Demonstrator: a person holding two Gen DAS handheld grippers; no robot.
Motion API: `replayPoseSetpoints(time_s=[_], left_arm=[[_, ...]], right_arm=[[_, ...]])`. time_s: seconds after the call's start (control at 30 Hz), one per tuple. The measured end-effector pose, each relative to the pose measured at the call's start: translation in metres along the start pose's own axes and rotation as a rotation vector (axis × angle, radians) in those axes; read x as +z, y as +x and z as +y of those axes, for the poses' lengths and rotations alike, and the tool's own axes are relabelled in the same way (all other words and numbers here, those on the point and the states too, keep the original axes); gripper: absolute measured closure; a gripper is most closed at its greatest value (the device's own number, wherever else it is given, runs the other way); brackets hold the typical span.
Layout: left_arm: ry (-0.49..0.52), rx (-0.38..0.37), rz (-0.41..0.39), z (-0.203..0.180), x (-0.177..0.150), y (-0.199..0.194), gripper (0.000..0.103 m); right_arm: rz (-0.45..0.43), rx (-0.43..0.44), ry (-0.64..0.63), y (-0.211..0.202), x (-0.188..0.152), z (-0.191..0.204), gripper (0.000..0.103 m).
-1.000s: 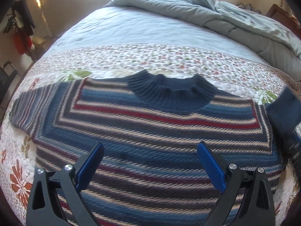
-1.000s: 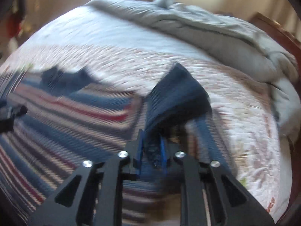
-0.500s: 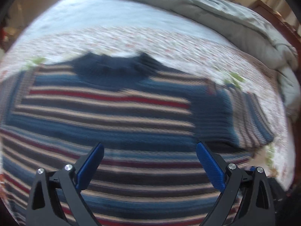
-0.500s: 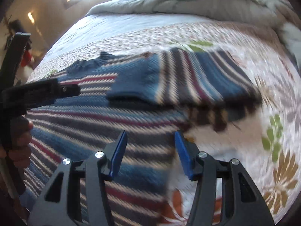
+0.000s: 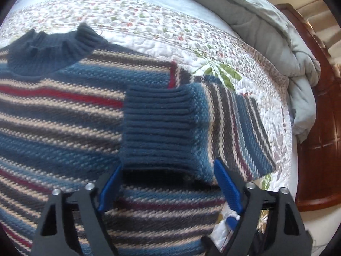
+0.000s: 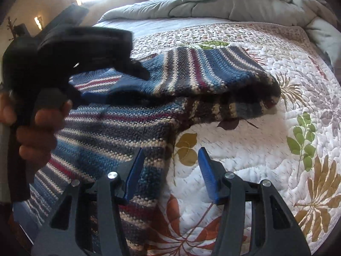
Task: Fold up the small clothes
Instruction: 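Grasp the folded cuff with the left tool, straighten it, then release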
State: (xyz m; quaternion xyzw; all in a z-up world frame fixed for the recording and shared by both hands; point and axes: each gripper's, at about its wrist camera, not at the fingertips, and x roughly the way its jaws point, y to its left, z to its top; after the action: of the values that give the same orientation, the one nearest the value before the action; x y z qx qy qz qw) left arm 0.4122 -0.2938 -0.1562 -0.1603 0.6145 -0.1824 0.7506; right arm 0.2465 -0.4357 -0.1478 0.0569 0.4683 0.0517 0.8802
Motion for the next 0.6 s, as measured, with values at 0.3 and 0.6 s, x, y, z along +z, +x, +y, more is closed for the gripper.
replayPoseSetpoints(time_s=[0.3, 0.6], left_arm=[[-0.039, -0.135, -0.022, 0.002, 0.004, -0.003, 0.095], [-0.001, -0.079, -0.181, 0.026, 0.029, -0.064, 0.095]], right_arm=[[-0.008, -0.011, 0.019, -0.007, -0.008, -0.008, 0.048], [-0.025, -0.059, 0.046, -0.017, 0.005, -0.008, 0.045]])
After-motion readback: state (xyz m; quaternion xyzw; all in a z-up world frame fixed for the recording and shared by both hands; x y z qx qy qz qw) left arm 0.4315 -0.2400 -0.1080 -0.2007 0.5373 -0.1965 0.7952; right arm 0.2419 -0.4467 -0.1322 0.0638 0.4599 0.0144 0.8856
